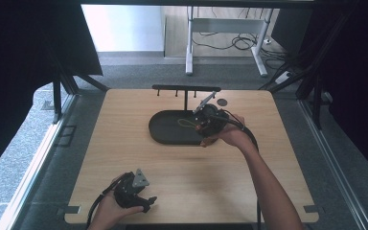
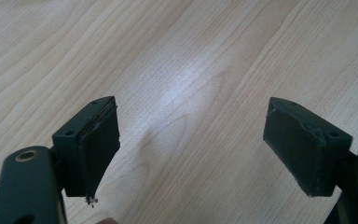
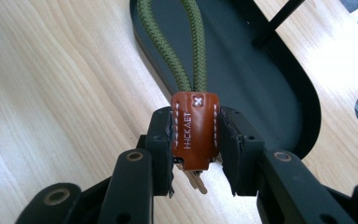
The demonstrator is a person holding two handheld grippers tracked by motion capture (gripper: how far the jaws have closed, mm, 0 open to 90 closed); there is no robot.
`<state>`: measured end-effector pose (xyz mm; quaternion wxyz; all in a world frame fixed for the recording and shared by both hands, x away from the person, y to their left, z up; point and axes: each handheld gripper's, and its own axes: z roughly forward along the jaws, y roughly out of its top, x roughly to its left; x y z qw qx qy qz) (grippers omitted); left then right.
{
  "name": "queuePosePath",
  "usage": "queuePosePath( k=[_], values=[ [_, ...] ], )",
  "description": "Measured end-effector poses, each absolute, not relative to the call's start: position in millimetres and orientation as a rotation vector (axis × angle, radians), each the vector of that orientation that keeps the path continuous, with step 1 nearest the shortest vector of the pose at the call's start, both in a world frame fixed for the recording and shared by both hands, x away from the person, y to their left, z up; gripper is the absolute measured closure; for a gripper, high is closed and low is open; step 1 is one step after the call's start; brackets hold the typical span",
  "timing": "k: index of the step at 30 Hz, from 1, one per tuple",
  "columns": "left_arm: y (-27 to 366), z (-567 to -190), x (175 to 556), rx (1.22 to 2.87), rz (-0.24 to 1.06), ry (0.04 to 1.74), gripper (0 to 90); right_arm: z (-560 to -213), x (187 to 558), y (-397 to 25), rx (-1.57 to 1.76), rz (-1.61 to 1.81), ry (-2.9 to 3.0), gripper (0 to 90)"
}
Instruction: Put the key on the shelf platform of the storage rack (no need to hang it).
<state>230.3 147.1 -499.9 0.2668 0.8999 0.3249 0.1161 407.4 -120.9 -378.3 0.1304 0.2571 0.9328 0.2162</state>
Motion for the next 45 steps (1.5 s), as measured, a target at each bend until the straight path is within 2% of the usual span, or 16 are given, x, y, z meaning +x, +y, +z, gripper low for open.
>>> queuePosePath(
  k=[35,45],
  values=[
    [154,-494,230,2.39,0.328,0.882,19.4,-388,463,-116,0.843,0.664,2.669,67.0],
    [153,-493,229,2.372,0.308,0.878,19.4,-404,471,-114,0.859,0.671,2.662,67.0]
  ],
)
